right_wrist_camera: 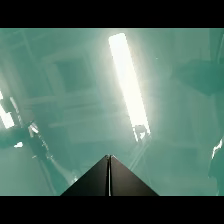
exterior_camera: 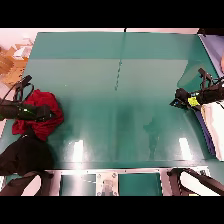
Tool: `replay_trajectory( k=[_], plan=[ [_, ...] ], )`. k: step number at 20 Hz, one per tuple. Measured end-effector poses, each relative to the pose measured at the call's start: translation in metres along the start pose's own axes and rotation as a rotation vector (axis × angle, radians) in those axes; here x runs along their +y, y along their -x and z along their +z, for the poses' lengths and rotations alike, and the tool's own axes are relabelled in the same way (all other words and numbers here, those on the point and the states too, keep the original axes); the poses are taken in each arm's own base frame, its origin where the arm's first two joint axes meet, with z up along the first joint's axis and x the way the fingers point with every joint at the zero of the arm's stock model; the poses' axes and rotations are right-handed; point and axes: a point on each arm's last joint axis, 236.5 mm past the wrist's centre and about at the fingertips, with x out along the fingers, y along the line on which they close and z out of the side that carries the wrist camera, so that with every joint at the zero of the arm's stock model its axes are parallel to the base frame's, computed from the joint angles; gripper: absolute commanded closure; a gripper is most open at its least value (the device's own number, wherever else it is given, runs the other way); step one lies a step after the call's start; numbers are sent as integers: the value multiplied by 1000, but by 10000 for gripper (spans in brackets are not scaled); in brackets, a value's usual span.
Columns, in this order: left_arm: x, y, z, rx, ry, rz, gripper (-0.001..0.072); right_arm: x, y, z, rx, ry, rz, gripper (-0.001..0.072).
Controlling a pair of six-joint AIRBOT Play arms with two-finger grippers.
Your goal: Fold the shirts.
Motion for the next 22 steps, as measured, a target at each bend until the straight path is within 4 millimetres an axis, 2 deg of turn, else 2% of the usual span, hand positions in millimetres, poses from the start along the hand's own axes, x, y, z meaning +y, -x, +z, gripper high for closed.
replay_trajectory(
  k=[5, 7, 8, 9, 10, 11, 14, 16, 21, 22],
  plan=[
    [2, 0, 0, 1, -8, 9, 686, 0, 0, 0, 0, 0, 0, 697],
    [13, 0, 1, -2, -26, 55, 685, 0, 0, 0, 0, 0, 0, 697],
    [25, 1, 1, -2, -35, 106, 683, 0, 0, 0, 0, 0, 0, 697],
    [41, 4, 1, -2, -32, 173, 537, 0, 0, 0, 0, 0, 0, 697],
    [57, 7, 1, -1, -24, 242, 55, 0, 0, 0, 0, 0, 0, 697],
    [74, 11, 1, -4, -15, 318, 1, 0, 0, 0, 0, 0, 0, 697],
    [117, 19, 5, -39, 5, 490, -5, 0, 0, 0, 0, 0, 0, 697],
    [135, 15, 7, -69, 1, 547, -5, 0, 0, 0, 0, 0, 0, 697],
    [171, -17, 9, -89, -14, 604, 6, 0, 0, 0, 0, 0, 0, 697],
    [176, -25, 9, -83, -12, 605, 167, 0, 0, 0, 0, 0, 0, 697]
  ],
)
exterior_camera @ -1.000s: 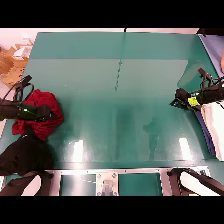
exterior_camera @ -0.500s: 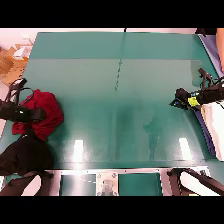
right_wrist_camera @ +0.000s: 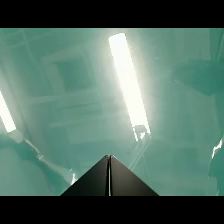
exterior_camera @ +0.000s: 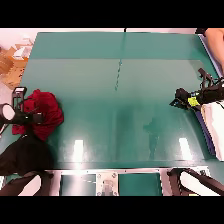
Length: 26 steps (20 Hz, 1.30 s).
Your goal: Fold the shirts.
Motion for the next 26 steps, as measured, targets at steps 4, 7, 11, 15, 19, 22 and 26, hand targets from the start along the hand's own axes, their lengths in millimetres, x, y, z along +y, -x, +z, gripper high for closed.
replay_trajectory(
  k=[4, 7, 11, 15, 19, 22, 26],
  plan=[
    [0, -25, -2, 18, -10, 4, 686, 0, 0, 0, 0, 0, 0, 697],
    [-2, -21, 10, 17, -10, -9, 687, 0, 0, 0, 0, 0, 0, 697],
    [-37, 30, 65, -68, -116, -86, 688, 0, 0, 0, 0, 0, 0, 697],
    [-132, 122, 124, -250, -335, -221, 688, 0, 0, 0, 1, 0, 1, 697],
    [-247, 199, 139, -434, -518, -396, 688, 0, 0, 0, 1, 0, 1, 697],
    [-320, 208, 119, -432, -596, -527, 685, 0, 0, 0, 0, 0, 1, 697],
    [-397, 179, 78, -298, -614, -682, -4, 0, 0, 0, -2, -1, 1, 611]
  ],
)
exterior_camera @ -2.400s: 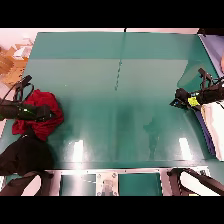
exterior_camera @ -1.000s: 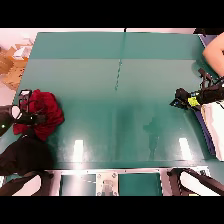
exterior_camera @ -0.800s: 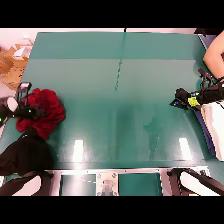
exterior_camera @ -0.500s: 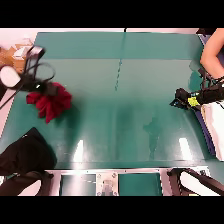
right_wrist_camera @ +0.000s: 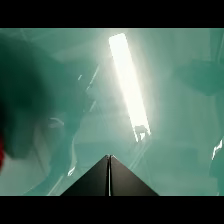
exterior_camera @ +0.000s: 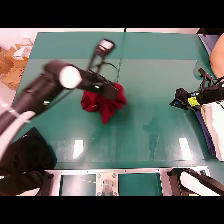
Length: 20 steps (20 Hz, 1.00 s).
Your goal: Fold the shirts.
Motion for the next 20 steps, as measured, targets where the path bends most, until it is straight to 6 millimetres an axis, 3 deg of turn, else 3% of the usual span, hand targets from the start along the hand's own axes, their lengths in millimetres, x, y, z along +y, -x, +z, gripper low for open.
replay_trajectory(
  k=[1, 2, 4, 6, 10, 12, 15, 19, 20],
  plan=[
    [-4, -11, -6, 25, 26, -23, -4, 0, 0, 0, 0, 0, 0, 481],
    [-5, -16, -10, 42, 50, -40, -4, 0, 0, 0, 0, 0, 0, 417],
    [5, -14, -16, 82, 104, -54, -4, 0, 0, -1, 3, 0, -1, 419],
    [32, -1, -21, 114, 166, -34, -3, 0, 0, -1, 5, 5, -1, 417],
    [108, 29, -44, 165, 320, 56, -4, -2, -8, -3, 33, 23, -1, 381],
    [139, 32, -63, 180, 398, 96, -4, -4, -21, -6, 60, 22, -2, 377],
    [169, 17, -91, 163, 500, 127, -4, 2, -52, -11, 111, 12, 19, 377],
    [176, -29, -120, 148, 614, 51, 1, 28, -98, -27, 208, 27, 95, 378],
    [174, -40, -123, 143, 641, 21, 46, 35, -108, -32, 230, 35, 111, 378]
  ],
)
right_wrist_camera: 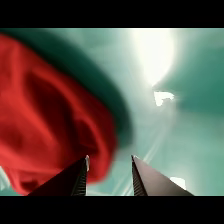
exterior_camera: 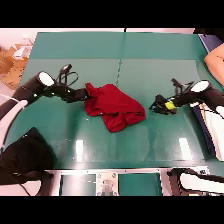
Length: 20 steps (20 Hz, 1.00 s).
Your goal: Fold the shirts.
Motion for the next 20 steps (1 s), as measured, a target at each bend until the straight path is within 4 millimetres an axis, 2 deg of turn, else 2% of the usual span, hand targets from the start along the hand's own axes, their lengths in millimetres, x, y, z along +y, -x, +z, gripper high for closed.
replay_trajectory(
  k=[3, 4, 5, 6, 7, 10, 13, 14, 16, 18, 20],
  plan=[
    [1, -28, -8, 27, 60, -73, 489, 12, -31, -7, 49, 25, 19, 381],
    [1, -33, -11, 35, 68, -88, 657, 14, -38, -9, 63, 29, 21, 383],
    [0, -36, -12, 41, 69, -102, 685, 15, -43, -11, 73, 33, 21, 469],
    [-2, -38, -15, 52, 63, -117, 685, 16, -47, -13, 81, 34, 23, 635],
    [-5, -39, -16, 62, 52, -131, 686, 16, -51, -13, 85, 38, 23, 696],
    [-19, -30, -4, 46, 1, -165, 686, 20, -52, -9, 79, 72, 28, 698],
    [-49, 5, 32, -43, -98, -197, 686, 35, -35, 12, 28, 118, 50, 699],
    [-62, 23, 45, -78, -145, -201, 686, 44, -23, 21, 2, 139, 63, 698],
    [-90, 70, 72, -161, -254, -187, 687, 68, 15, 41, -70, 193, 95, 698],
    [-117, 124, 92, -247, -361, -157, 686, 98, 68, 61, -179, 257, 129, 699],
    [-147, 185, 105, -346, -465, -125, 686, 131, 132, 69, -297, 341, 158, 698]
  ],
)
